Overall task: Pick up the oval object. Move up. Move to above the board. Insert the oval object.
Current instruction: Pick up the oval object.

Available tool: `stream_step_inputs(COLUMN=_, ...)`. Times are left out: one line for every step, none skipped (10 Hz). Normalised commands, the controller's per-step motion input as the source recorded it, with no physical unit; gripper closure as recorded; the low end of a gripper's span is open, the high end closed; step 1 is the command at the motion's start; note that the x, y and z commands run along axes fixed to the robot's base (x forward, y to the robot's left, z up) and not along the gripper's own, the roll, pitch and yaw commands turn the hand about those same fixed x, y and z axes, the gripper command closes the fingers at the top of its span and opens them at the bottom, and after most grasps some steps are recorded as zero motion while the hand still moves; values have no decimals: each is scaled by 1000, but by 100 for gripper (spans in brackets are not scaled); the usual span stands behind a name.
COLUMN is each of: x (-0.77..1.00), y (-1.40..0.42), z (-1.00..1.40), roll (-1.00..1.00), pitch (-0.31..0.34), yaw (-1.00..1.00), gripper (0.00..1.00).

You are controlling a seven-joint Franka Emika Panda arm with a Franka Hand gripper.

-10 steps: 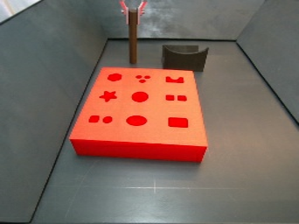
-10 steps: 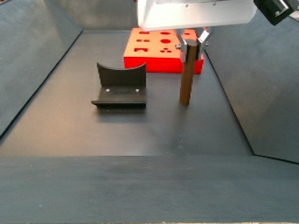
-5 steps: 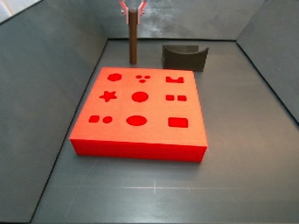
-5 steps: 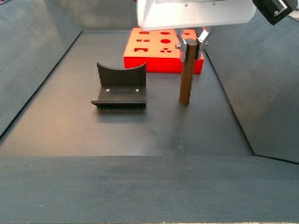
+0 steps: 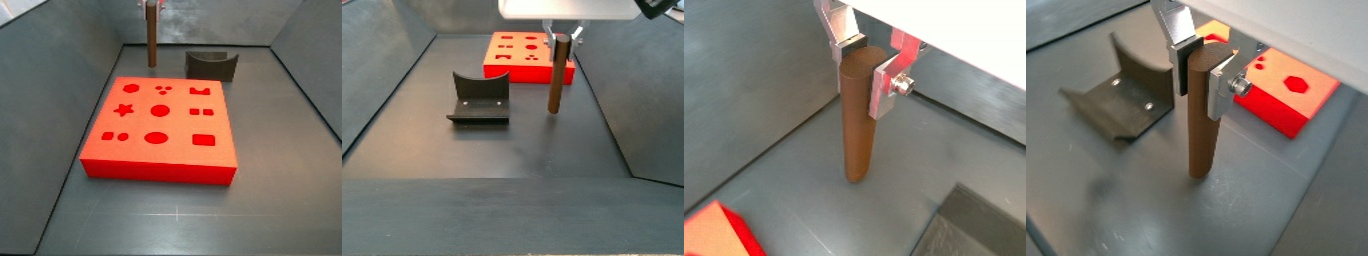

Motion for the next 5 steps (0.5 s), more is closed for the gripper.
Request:
stream_step_inputs(x=0, y=0, z=231, roll=0, pitch=-6, yaw=-1000, gripper=100)
stream_step_inputs(x=0, y=0, z=231, roll=0, pitch=-6, yaw=-1000, gripper=100)
stream_step_inputs(x=0, y=0, z=229, roll=0, pitch=-6, yaw=-1000, gripper=100)
stream_step_inputs(x=0, y=0, z=231, roll=0, pitch=-4, yaw=-1000, gripper=100)
stream_step_inputs(x=0, y=0, z=231, roll=0, pitch=-9, yaw=-1000, gripper=100)
